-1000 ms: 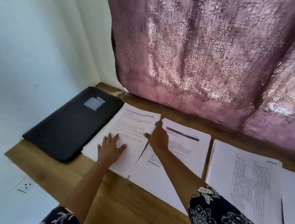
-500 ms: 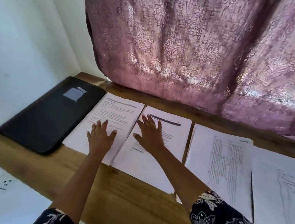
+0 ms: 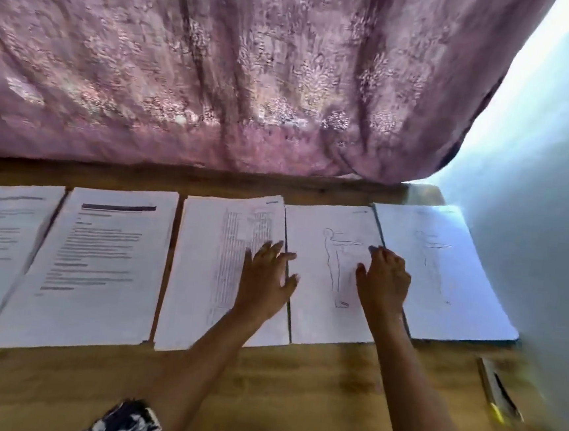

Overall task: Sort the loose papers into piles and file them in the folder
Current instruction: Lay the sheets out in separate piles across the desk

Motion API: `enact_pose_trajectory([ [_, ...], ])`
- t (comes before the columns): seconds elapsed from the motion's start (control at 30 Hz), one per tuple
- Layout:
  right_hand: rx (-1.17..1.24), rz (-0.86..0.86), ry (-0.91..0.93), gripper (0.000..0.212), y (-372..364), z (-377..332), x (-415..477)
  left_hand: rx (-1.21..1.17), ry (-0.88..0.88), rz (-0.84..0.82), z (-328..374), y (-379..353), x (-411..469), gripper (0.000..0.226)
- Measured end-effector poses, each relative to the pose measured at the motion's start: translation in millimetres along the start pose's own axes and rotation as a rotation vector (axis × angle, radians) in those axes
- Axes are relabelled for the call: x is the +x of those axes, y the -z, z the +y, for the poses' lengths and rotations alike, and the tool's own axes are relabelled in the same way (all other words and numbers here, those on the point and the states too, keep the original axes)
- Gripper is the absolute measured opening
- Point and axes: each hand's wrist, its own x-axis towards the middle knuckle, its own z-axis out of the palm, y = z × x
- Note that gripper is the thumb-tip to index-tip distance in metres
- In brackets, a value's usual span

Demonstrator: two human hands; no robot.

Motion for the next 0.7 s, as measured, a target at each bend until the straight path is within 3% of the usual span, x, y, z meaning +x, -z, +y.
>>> enact_pose_trajectory([
  [0.2, -0.136, -0.1, -0.104, 0.026, 10.5, 59.3, 11.3, 0.116, -0.034, -0.05, 32.5, -44.5, 14.2, 0.044],
  [0.33, -0.103, -0.105, -0.043, 0.004, 23.1, 59.1, 11.0, 0.171, -0.071, -0.032, 43.5, -57.5, 13.9, 0.044],
  [0.4, -0.087, -0.014, -0.024, 0.022, 23.2, 61.9, 12.6, 0.207, -0.075, -0.025, 47.9, -62.3, 14.1, 0.046],
  [0.5, -0.043, -0.079, -0.048, 0.014, 20.6, 67.3, 19.8, 0.258, -0.05, -0.043, 50.2, -66.0, 14.8, 0.051],
  [0.7, 0.192, -0.067, -0.152, 0.022, 30.6, 79.8, 32.2, 0.294, -0.048, -0.092, 47.9, -65.9, 21.7, 0.051],
])
